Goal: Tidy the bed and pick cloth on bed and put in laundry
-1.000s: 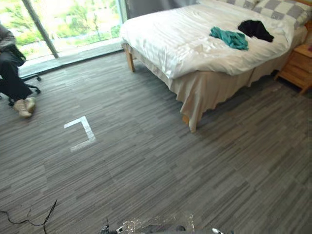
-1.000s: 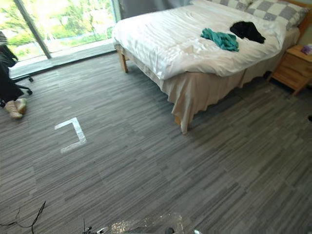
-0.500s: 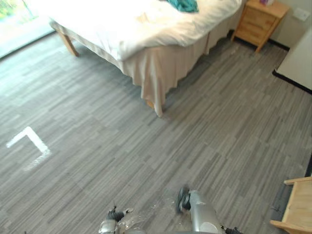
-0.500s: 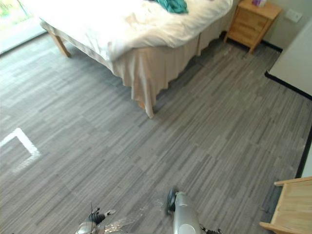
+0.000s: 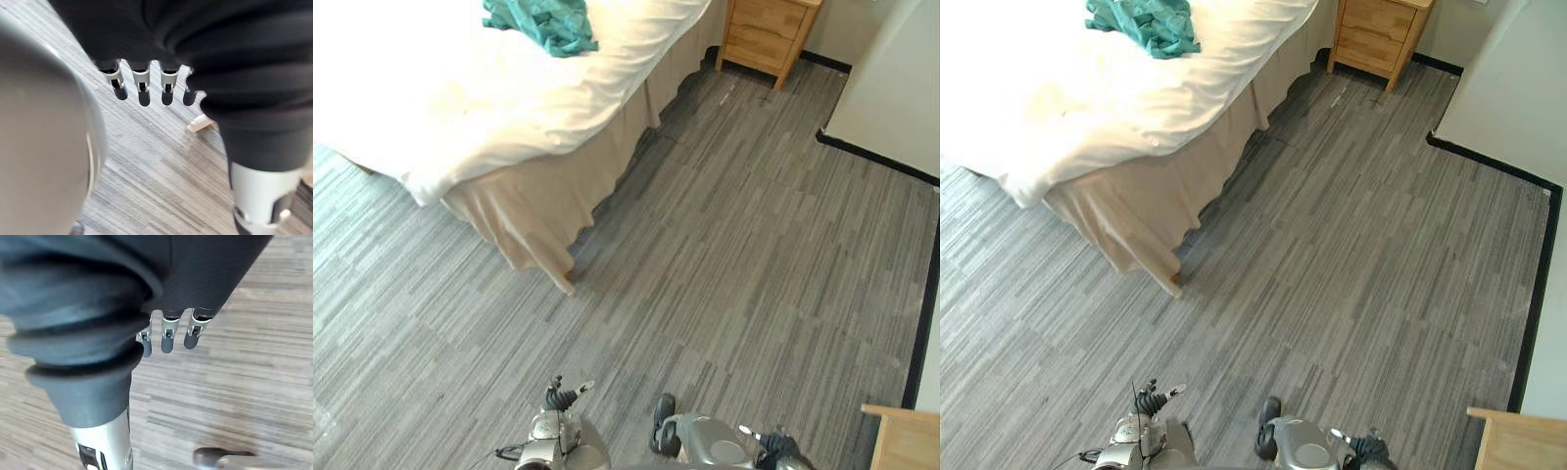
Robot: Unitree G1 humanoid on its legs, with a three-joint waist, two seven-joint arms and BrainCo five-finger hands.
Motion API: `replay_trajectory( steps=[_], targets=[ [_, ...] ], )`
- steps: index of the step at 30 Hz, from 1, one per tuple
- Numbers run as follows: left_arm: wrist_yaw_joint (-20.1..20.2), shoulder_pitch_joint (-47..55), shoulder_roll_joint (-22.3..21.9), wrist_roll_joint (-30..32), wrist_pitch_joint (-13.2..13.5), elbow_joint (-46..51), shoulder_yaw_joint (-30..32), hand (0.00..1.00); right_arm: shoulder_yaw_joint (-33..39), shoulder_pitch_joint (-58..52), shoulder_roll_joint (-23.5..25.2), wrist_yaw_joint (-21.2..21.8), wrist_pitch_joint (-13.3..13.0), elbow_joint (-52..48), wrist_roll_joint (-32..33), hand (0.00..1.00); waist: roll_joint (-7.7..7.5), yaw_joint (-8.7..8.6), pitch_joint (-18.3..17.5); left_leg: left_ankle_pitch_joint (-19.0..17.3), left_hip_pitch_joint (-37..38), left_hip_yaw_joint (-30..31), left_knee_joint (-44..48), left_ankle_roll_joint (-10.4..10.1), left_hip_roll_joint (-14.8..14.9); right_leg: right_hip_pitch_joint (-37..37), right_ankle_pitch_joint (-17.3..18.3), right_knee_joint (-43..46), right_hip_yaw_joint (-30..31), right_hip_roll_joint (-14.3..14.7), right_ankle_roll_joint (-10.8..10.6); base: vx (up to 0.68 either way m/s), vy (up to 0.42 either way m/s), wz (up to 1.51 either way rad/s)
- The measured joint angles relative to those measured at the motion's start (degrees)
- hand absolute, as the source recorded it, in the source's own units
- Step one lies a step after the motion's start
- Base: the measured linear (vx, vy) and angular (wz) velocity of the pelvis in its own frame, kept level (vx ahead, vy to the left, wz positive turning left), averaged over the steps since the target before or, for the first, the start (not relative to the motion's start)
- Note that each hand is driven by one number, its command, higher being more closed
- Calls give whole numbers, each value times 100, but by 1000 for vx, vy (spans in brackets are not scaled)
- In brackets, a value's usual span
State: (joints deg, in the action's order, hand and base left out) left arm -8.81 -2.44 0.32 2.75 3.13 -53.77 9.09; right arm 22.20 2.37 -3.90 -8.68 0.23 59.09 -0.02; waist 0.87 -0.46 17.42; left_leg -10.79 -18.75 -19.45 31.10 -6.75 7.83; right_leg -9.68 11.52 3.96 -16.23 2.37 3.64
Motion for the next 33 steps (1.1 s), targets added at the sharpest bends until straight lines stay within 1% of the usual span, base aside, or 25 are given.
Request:
replay_trajectory(
  steps=[1,2,3,4,5,6,8,9,10,11,12,13,14,15,16,17,18,19,20,21,22,23,27,30,33],
  targets=[
    [7,1,-38,7,5,-34,-85,0,-4,-11,-4,4,-17,-59,-4,0,93,14,-42,319,-92,-483,-980,308,-208,-367,75,-249,14,61,-124,632,39,-36],
    [14,39,-77,14,-1,-60,-125,0,-6,-95,-32,3,-10,-98,-12,0,223,112,-113,789,-174,-885,-1644,789,-281,-695,158,-476,105,186,-254,645,63,-51],
    [12,49,-65,14,-1,-64,-115,0,-20,-142,11,4,-3,-95,-16,0,224,191,-124,1167,-151,-904,-1596,1287,-286,-855,230,-516,199,194,-320,690,101,-51],
    [35,43,-18,14,-12,-85,-52,0,-46,-196,189,7,9,-93,-38,0,7,237,-218,1102,-57,-964,-1501,1652,-523,-989,278,-388,230,-35,-386,752,130,-9],
    [71,66,-8,18,-8,-76,-24,0,-57,-288,245,18,17,-51,-59,0,-98,219,-327,939,78,-864,-1677,1846,-750,-699,310,332,198,-233,-453,911,185,41],
    [119,67,-16,13,1,-79,15,0,23,-306,270,22,29,137,-61,0,-170,235,-325,806,297,-639,-1767,1837,-899,-228,258,1715,194,-450,-735,756,180,77],
    [117,102,-10,13,-20,-98,20,0,240,-332,322,29,29,125,-31,0,-244,142,-329,618,643,-248,-1845,1686,-1098,360,-66,3446,319,-673,-1278,787,150,125],
    [116,143,15,13,-77,-280,14,0,245,-376,272,26,25,124,-61,0,-249,-6,-321,405,1391,376,-1992,1614,-1282,893,116,5185,348,-921,-1165,713,85,157],
    [115,163,18,13,-78,-309,14,0,251,-395,268,25,23,119,-53,0,-238,-13,-316,394,1554,485,-2049,1599,-1298,937,186,5283,318,-971,-1112,695,8,190],
    [114,263,47,12,-73,-308,12,0,222,-453,215,31,14,62,-61,0,-174,-19,-299,389,2120,854,-2243,1585,-1273,1109,481,5205,201,-1076,-853,518,-67,141],
    [113,314,68,12,-70,-310,25,0,220,-493,196,33,1,50,-64,0,-83,-11,-298,385,2469,1145,-2290,1575,-1187,1359,716,4621,297,-1094,-716,757,-136,155],
    [109,339,67,12,-74,-307,52,0,228,-498,183,36,0,32,-71,0,-65,-11,-339,369,2564,1275,-2286,1534,-1136,1520,740,4222,425,-1081,-731,720,-203,158],
    [107,399,77,13,-67,-310,55,0,236,-500,140,40,6,24,-81,0,-32,-6,-443,302,2661,1506,-2285,1216,-1021,1861,691,3325,900,-1012,-797,666,-272,169],
    [108,434,90,14,-65,-315,60,0,268,-506,129,40,17,43,-112,0,-65,-10,-486,203,2735,1723,-2332,1050,-956,2119,470,2442,1575,-1011,-956,529,-279,175],
    [107,453,92,14,-66,-319,63,0,280,-514,132,39,21,68,-116,0,-89,-21,-501,128,2777,1832,-2355,939,-917,2217,295,2011,1921,-1030,-996,542,-358,186],
    [106,526,87,15,-64,-319,119,0,281,-529,157,53,39,148,-136,0,-200,-13,-577,-97,2911,1995,-2394,691,-818,2341,-211,1215,2487,-1064,-1035,463,-343,145],
    [109,580,81,15,-66,-318,219,0,282,-551,206,73,44,171,-165,0,-233,8,-593,-232,2947,2071,-2394,583,-795,2356,-519,896,2675,-1076,-1055,570,-474,169],
    [105,663,87,-50,-48,-283,569,0,327,-629,310,112,41,260,-213,0,-432,58,-670,-453,3067,2249,-2371,353,-786,2414,-1563,862,2789,-1133,-1370,522,-520,133],
    [98,629,-132,-36,-76,-355,863,0,353,-628,157,137,86,261,-290,0,-136,126,-697,-426,3083,2396,-2285,216,-450,2411,-1242,1344,2467,-986,-1214,472,-488,129],
    [112,677,-192,-25,-54,-351,986,0,354,-686,133,131,82,228,-296,0,-134,123,-774,-360,3021,2375,-2225,120,-363,2365,-1035,1357,2334,-963,-1173,423,-445,93],
    [102,735,-348,-35,-41,-356,1157,0,353,-660,69,118,83,226,-297,0,93,140,-844,-310,3045,2360,-2178,92,-97,2233,-893,1442,2048,-809,-999,346,-385,94],
    [98,758,-411,-41,-44,-363,1204,0,353,-663,49,127,80,214,-294,0,174,91,-889,-150,3019,2412,-2173,-73,83,2111,-747,1522,1746,-751,-862,327,-389,88],
    [99,747,-353,-83,-46,-380,1106,0,314,-667,54,114,79,253,-270,0,132,22,-893,471,2893,2340,-2225,-192,293,1617,-624,1279,988,-850,-708,183,-343,104],
    [83,735,-233,-109,-59,-429,674,0,316,-682,54,106,80,271,-221,0,127,-28,-894,801,2853,1580,-2372,-235,364,1264,-664,986,519,-929,-648,4,-143,88],
    [-9,739,-163,-183,-56,-430,382,0,319,-678,47,105,73,279,-163,0,137,-31,-910,964,2877,1079,-2694,-99,359,1141,-800,702,287,-934,-657,-96,-47,43]
  ],
)
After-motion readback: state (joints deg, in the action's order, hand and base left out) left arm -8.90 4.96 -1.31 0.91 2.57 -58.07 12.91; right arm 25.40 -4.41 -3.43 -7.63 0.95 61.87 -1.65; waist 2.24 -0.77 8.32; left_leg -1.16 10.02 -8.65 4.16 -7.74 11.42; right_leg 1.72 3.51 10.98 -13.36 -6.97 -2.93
